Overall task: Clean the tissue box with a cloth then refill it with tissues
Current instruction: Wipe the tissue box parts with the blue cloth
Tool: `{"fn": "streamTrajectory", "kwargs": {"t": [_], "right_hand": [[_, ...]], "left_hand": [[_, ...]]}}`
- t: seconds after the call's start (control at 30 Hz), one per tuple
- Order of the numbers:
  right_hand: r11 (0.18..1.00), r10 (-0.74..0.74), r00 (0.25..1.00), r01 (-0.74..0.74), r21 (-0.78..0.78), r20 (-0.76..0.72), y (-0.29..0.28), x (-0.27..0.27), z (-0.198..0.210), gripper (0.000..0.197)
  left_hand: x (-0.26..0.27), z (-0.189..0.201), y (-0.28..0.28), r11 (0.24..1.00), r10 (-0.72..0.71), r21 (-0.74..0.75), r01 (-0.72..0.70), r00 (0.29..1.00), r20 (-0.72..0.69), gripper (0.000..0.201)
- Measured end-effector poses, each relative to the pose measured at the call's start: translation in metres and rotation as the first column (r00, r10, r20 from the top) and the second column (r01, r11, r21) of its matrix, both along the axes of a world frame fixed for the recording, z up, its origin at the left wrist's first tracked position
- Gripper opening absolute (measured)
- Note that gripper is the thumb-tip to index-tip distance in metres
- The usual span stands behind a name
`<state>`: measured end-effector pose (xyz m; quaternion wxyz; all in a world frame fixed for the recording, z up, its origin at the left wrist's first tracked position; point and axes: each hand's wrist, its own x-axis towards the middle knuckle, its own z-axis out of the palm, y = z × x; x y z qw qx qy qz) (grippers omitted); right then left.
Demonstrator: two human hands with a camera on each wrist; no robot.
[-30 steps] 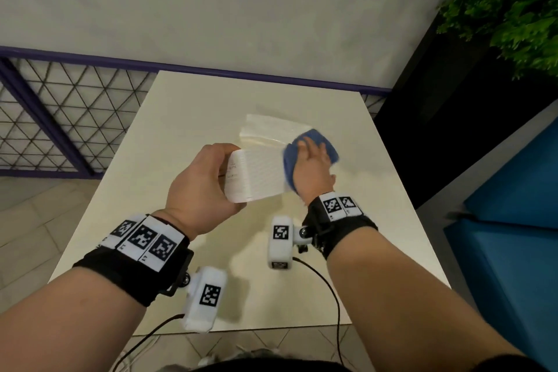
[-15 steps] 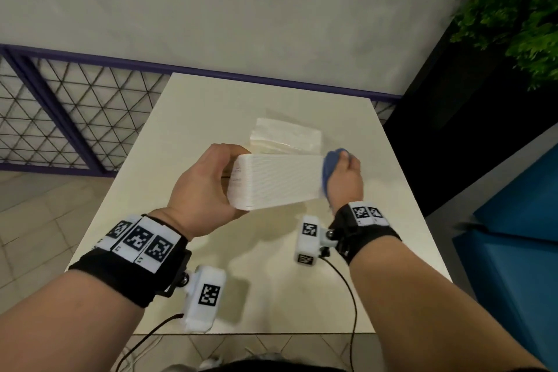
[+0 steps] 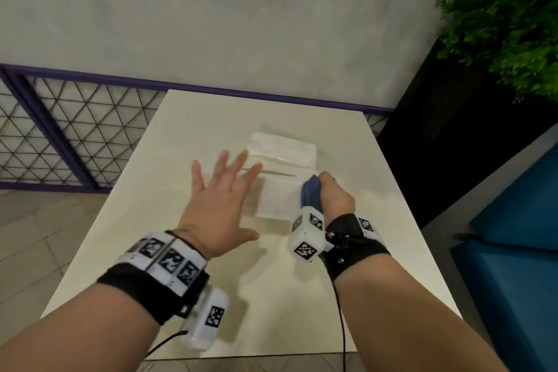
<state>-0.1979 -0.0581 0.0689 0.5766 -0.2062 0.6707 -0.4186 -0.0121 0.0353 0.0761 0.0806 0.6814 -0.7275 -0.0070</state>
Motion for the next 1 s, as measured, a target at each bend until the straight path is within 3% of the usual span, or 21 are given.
{"fn": "streamTrajectory", "kwargs": {"t": [0.1, 0.2, 0.3, 0.37, 0.5, 0.53, 0.6, 0.7, 0.77, 0.83, 0.87, 0.97, 1.0], "right_hand": [[0.995, 0.061, 0.998, -0.064, -0.077, -0.036, 0.007, 0.021, 0.003, 0.048], [0.975, 0.174, 0.981, -0.184, -0.122, -0.089, 0.016, 0.030, 0.008, 0.061], [0.979, 0.117, 0.989, -0.129, -0.157, -0.086, 0.021, 0.022, 0.017, 0.038], [0.977, 0.090, 0.986, -0.114, -0.178, -0.139, 0.015, 0.008, 0.014, 0.038], [0.943, 0.071, 0.994, -0.094, -0.318, -0.082, 0.009, -0.010, 0.034, 0.038], [0.910, 0.141, 0.977, -0.190, -0.368, -0.158, 0.014, -0.002, 0.043, 0.036], [0.795, 0.299, 0.867, -0.457, -0.399, -0.399, 0.028, 0.022, 0.052, 0.031], [0.730, 0.364, 0.765, -0.589, -0.347, -0.532, 0.036, 0.042, 0.055, 0.037], [0.753, 0.365, 0.791, -0.561, -0.344, -0.492, 0.026, 0.035, 0.058, 0.048], [0.804, 0.348, 0.838, -0.498, -0.326, -0.421, 0.014, 0.026, 0.058, 0.031], [0.819, 0.346, 0.824, -0.498, -0.285, -0.448, 0.016, 0.029, 0.059, 0.026], [0.785, 0.390, 0.751, -0.574, -0.234, -0.533, 0.025, 0.053, 0.041, 0.066], [0.752, 0.423, 0.719, -0.618, -0.230, -0.551, 0.033, 0.061, 0.040, 0.066]], "left_hand": [[-0.027, -0.013, -0.010, 0.999, -0.043, -0.003, 0.044, 0.993, 0.110, 0.108], [-0.026, -0.021, -0.015, 0.982, 0.031, -0.184, -0.029, 0.999, 0.007, 0.084], [-0.013, -0.019, -0.017, 0.966, 0.098, -0.223, -0.131, 0.983, -0.154, 0.070], [-0.002, -0.017, -0.017, 0.966, 0.117, -0.193, -0.172, 0.957, -0.267, 0.065], [0.010, -0.013, -0.017, 0.962, 0.127, -0.180, -0.206, 0.919, -0.373, 0.070], [0.009, -0.013, -0.019, 0.963, 0.114, -0.182, -0.197, 0.914, -0.389, 0.072], [0.002, -0.013, -0.021, 0.965, 0.070, -0.201, -0.168, 0.903, -0.423, 0.072], [-0.002, -0.014, -0.017, 0.961, 0.044, -0.219, -0.170, 0.873, -0.485, 0.072], [-0.001, -0.013, -0.011, 0.966, 0.019, -0.219, -0.138, 0.881, -0.472, 0.073], [0.000, -0.011, -0.007, 0.970, 0.015, -0.210, -0.121, 0.894, -0.448, 0.070], [0.000, -0.011, -0.006, 0.972, 0.021, -0.202, -0.121, 0.899, -0.437, 0.070], [0.002, -0.014, -0.009, 0.973, 0.057, -0.181, -0.143, 0.910, -0.410, 0.074], [0.003, -0.016, -0.009, 0.972, 0.079, -0.172, -0.162, 0.909, -0.410, 0.074]]}}
